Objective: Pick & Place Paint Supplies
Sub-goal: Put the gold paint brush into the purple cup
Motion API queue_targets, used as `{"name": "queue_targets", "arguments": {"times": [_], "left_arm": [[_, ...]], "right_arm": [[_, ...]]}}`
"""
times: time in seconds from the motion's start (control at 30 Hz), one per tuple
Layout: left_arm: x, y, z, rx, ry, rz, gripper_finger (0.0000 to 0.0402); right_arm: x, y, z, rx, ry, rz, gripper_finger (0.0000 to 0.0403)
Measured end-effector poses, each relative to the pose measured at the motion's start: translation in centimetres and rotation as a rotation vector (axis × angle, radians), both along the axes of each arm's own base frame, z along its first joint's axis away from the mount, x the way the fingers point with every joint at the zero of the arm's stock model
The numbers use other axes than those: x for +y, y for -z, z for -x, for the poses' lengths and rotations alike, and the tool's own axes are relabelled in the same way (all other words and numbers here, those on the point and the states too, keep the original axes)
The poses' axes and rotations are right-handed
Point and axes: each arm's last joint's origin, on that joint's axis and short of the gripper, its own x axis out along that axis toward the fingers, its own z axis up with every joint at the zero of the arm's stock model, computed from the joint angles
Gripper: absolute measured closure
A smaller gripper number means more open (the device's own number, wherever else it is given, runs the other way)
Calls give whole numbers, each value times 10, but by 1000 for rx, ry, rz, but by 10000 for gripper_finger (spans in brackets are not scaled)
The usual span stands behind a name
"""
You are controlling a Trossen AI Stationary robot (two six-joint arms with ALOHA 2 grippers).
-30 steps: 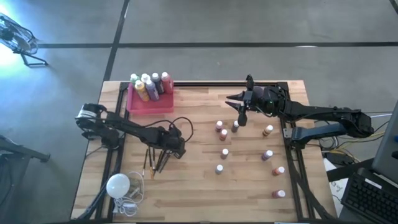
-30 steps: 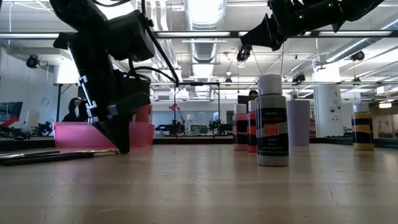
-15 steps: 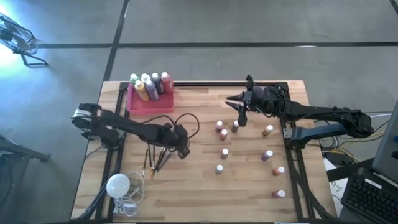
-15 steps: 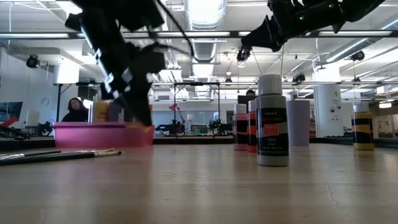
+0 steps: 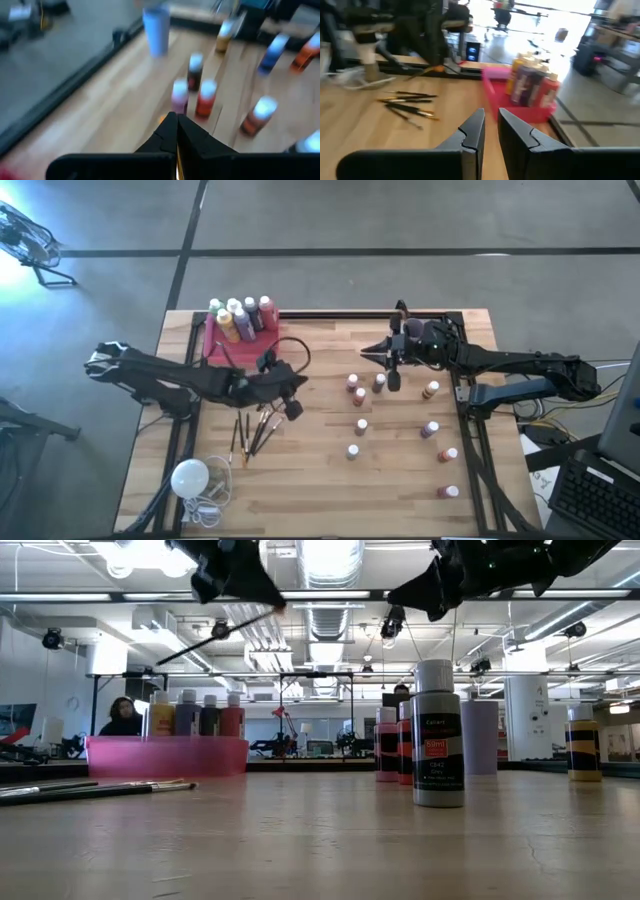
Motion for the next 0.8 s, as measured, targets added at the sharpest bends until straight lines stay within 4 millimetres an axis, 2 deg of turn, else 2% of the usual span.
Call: {"name": "queue_targets", "arguments": {"times": [0.27, 0.47, 0.8], "left_arm": [[-2, -24, -8, -165, 107, -153, 399], [-7, -29, -20, -248, 249, -228, 399], [-10, -28, -30, -292, 314, -287, 399]], "right_arm": [[8, -2, -6, -84, -139, 12, 331], [13, 3, -20, -133, -191, 25, 307], [21, 5, -53, -161, -246, -11, 270]]}}
